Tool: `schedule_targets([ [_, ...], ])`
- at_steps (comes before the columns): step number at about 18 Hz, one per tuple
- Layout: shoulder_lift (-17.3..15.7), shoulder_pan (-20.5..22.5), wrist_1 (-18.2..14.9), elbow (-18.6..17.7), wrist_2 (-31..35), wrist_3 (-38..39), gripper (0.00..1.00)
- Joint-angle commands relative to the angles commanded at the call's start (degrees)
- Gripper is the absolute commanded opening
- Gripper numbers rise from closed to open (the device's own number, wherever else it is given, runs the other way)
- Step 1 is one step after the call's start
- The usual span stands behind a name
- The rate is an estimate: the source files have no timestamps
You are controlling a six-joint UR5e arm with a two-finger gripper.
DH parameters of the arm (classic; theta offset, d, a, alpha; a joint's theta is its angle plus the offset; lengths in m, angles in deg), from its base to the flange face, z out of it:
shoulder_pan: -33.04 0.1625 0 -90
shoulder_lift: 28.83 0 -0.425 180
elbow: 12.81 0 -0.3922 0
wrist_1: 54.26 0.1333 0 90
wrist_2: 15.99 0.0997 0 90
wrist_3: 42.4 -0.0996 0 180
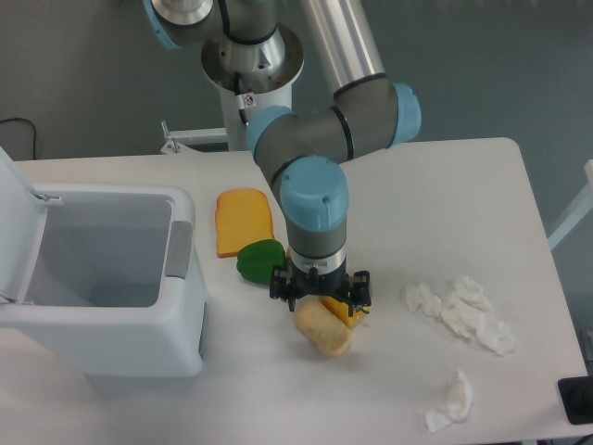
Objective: Pick up the square bread
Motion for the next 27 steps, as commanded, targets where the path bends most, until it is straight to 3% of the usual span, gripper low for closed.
schedule_targets([
  [7, 2.0, 0.3, 0.0, 0.4, -0.4, 8.1, 1.0],
  [16, 3.0, 0.4, 0.7, -1.4, -0.2, 9.1, 1.0],
  [27, 4.7, 1.1, 1.0, -0.9, -0.1, 10.1, 1.0],
])
